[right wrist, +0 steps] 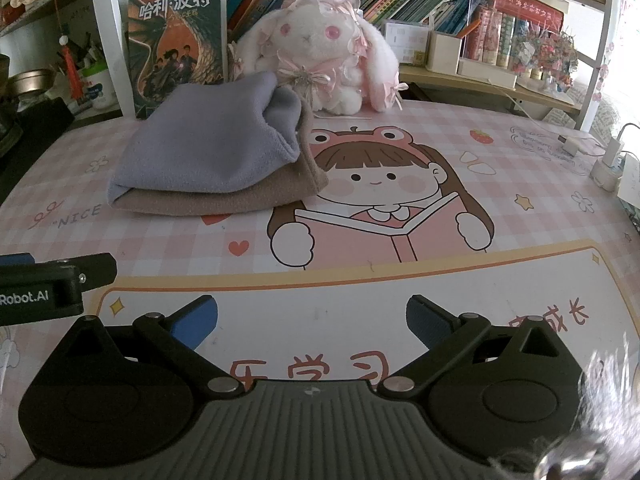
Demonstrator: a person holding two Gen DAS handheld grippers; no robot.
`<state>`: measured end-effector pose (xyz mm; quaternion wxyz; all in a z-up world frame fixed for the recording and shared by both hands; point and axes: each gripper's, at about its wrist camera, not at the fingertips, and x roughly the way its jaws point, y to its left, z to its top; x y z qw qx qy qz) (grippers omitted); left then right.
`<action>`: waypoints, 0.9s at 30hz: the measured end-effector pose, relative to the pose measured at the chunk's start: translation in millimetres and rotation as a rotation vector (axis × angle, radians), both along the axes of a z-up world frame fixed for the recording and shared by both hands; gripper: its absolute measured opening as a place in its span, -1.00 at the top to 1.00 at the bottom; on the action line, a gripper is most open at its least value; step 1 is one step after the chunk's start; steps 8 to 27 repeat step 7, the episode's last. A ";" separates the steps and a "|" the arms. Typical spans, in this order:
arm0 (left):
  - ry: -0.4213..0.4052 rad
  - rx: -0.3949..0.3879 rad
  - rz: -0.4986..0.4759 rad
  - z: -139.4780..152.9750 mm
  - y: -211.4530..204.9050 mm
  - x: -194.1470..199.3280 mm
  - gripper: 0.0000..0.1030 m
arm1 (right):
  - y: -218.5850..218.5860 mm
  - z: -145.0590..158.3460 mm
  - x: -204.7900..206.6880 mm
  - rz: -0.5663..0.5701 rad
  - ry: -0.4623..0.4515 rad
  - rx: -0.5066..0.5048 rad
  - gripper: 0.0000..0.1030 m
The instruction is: Fold clothes
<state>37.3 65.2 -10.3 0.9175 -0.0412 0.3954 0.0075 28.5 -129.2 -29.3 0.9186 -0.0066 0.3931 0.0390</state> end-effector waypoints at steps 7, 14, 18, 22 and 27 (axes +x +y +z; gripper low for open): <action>0.002 0.004 0.006 -0.6 -0.4 1.0 -0.95 | 0.4 -0.7 0.2 0.002 0.002 -0.001 -0.98; 0.002 0.004 0.006 -0.6 -0.4 1.0 -0.95 | 0.4 -0.7 0.2 0.002 0.002 -0.001 -0.98; 0.002 0.004 0.006 -0.6 -0.4 1.0 -0.95 | 0.4 -0.7 0.2 0.002 0.002 -0.001 -0.98; 0.002 0.004 0.006 -0.6 -0.4 1.0 -0.95 | 0.4 -0.7 0.2 0.002 0.002 -0.001 -0.98; 0.002 0.004 0.006 -0.6 -0.4 1.0 -0.95 | 0.4 -0.7 0.2 0.002 0.002 -0.001 -0.98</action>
